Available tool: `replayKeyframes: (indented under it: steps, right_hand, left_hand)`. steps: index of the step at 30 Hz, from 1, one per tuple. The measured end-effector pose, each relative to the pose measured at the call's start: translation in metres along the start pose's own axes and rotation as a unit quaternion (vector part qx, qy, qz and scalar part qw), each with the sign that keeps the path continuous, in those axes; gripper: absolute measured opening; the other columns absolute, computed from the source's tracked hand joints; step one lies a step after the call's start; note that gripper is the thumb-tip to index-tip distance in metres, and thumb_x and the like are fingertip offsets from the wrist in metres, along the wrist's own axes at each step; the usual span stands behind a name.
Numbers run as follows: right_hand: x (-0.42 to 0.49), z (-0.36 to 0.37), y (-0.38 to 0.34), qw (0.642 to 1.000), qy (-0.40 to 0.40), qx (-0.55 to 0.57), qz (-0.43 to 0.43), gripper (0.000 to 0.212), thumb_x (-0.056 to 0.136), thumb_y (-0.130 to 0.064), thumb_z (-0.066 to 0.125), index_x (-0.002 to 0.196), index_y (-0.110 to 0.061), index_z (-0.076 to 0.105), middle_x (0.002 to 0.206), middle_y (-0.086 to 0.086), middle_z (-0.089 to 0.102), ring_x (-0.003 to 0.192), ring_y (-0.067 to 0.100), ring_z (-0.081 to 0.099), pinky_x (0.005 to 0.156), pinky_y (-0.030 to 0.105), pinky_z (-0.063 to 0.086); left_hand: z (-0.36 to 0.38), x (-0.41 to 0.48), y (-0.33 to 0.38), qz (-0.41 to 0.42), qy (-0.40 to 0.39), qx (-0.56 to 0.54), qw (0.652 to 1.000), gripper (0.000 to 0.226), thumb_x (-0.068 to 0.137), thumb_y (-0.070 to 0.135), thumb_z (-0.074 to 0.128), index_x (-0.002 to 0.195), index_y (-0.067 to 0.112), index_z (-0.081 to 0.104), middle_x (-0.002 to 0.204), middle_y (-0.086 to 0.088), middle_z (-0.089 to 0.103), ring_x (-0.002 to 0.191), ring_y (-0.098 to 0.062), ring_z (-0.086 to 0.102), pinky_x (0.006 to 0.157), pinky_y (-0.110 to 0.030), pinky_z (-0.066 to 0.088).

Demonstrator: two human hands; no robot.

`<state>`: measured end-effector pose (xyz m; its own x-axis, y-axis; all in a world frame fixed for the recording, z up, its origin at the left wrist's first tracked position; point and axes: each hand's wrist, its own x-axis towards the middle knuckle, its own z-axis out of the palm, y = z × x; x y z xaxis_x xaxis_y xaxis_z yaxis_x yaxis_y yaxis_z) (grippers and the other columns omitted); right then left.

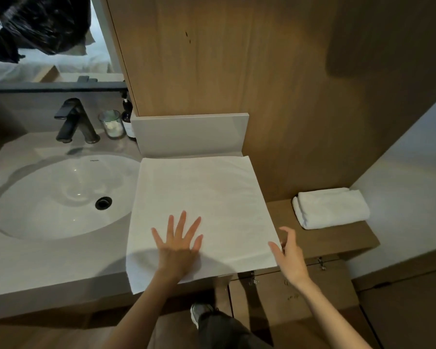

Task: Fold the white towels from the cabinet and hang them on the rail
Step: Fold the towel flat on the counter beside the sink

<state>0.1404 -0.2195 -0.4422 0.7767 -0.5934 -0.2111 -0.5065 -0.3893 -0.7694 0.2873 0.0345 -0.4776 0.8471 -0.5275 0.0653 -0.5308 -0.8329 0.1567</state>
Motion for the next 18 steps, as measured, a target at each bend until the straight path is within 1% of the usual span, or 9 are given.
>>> replayKeyframes:
  steps: [2, 3, 5, 6, 8, 11, 13, 15, 18]
  right_hand:
    - [-0.001, 0.002, -0.001, 0.999, 0.007, -0.052, -0.011, 0.058, 0.095, -0.025, 0.058, 0.145, -0.021, 0.029, 0.116, 0.006, 0.057, 0.095, 0.015, 0.054, 0.084, 0.031, 0.05]
    - [-0.002, 0.003, -0.004, 0.994, 0.026, -0.1, -0.023, 0.059, 0.095, -0.024, 0.058, 0.146, -0.022, 0.031, 0.13, 0.003, 0.05, 0.112, 0.016, 0.048, 0.096, 0.035, 0.045]
    - [-0.004, 0.007, -0.015, 0.971, 0.07, -0.2, -0.109, 0.054, 0.093, -0.019, 0.059, 0.143, -0.022, 0.038, 0.142, 0.001, 0.041, 0.128, 0.018, 0.035, 0.107, 0.036, 0.035]
    - [-0.005, 0.012, -0.023, 0.956, 0.063, -0.235, -0.165, 0.052, 0.093, -0.019, 0.057, 0.142, -0.023, 0.04, 0.146, 0.001, 0.039, 0.133, 0.018, 0.032, 0.111, 0.037, 0.03]
    - [-0.005, 0.032, -0.04, 0.925, -0.011, -0.277, -0.261, 0.05, 0.098, -0.028, 0.049, 0.146, -0.028, 0.037, 0.156, -0.001, 0.029, 0.144, 0.019, 0.02, 0.119, 0.041, 0.016]
    - [-0.003, 0.077, -0.062, 0.884, -0.135, -0.332, -0.3, 0.052, 0.102, -0.046, 0.032, 0.151, -0.042, 0.016, 0.163, -0.009, -0.002, 0.149, 0.019, -0.01, 0.119, 0.048, -0.011]
    - [-0.001, 0.098, -0.066, 0.871, -0.154, -0.367, -0.288, 0.054, 0.1, -0.058, 0.022, 0.15, -0.049, 0.004, 0.16, -0.013, -0.017, 0.146, 0.016, -0.023, 0.114, 0.05, -0.022]
    - [0.002, 0.101, -0.06, 0.866, -0.143, -0.38, -0.292, 0.054, 0.098, -0.066, 0.017, 0.148, -0.054, 0.003, 0.159, -0.016, -0.017, 0.146, 0.014, -0.021, 0.114, 0.049, -0.023]
    - [0.007, 0.08, -0.039, 0.854, -0.127, -0.389, -0.322, 0.057, 0.095, -0.071, 0.016, 0.148, -0.054, 0.005, 0.161, -0.014, -0.008, 0.148, 0.016, -0.016, 0.119, 0.047, -0.011]
  left_hand:
    - [0.0, -0.001, -0.006, 0.021, 0.024, 0.003, 0.999, 0.045, 0.099, 0.042, 0.038, 0.141, 0.028, 0.047, 0.15, -0.013, 0.038, 0.137, -0.04, 0.035, 0.102, -0.074, 0.024]
    - [-0.001, -0.002, -0.008, 0.028, 0.028, -0.003, 0.999, 0.046, 0.099, 0.042, 0.037, 0.14, 0.027, 0.048, 0.149, -0.013, 0.039, 0.137, -0.04, 0.035, 0.102, -0.073, 0.024]
    - [-0.002, -0.003, -0.011, 0.031, 0.016, -0.01, 0.999, 0.048, 0.099, 0.044, 0.033, 0.14, 0.026, 0.049, 0.149, -0.012, 0.039, 0.136, -0.039, 0.036, 0.103, -0.072, 0.023]
    - [-0.003, -0.004, -0.01, 0.029, 0.002, -0.011, 1.0, 0.049, 0.099, 0.045, 0.029, 0.141, 0.026, 0.048, 0.149, -0.012, 0.039, 0.136, -0.039, 0.036, 0.103, -0.072, 0.022]
    - [-0.005, -0.005, -0.009, 0.021, -0.029, -0.014, 0.999, 0.054, 0.1, 0.049, 0.019, 0.144, 0.029, 0.042, 0.151, -0.011, 0.037, 0.138, -0.038, 0.034, 0.104, -0.071, 0.019]
    - [-0.006, -0.011, -0.009, 0.006, -0.039, -0.035, 0.999, 0.055, 0.099, 0.053, 0.014, 0.149, 0.036, 0.026, 0.158, -0.003, 0.023, 0.145, -0.03, 0.018, 0.112, -0.064, 0.009]
    - [-0.008, -0.016, -0.012, 0.007, -0.028, -0.04, 0.999, 0.055, 0.098, 0.055, 0.013, 0.15, 0.039, 0.02, 0.159, 0.002, 0.015, 0.147, -0.024, 0.01, 0.116, -0.059, 0.006]
    - [-0.009, -0.024, -0.021, 0.021, -0.021, -0.039, 0.999, 0.055, 0.099, 0.053, 0.013, 0.15, 0.037, 0.022, 0.16, 0.001, 0.015, 0.148, -0.023, 0.01, 0.117, -0.054, 0.009]
    - [-0.01, -0.034, -0.038, 0.033, -0.01, -0.033, 0.999, 0.054, 0.101, 0.048, 0.016, 0.151, 0.03, 0.026, 0.16, -0.003, 0.016, 0.148, -0.024, 0.012, 0.118, -0.048, 0.011]
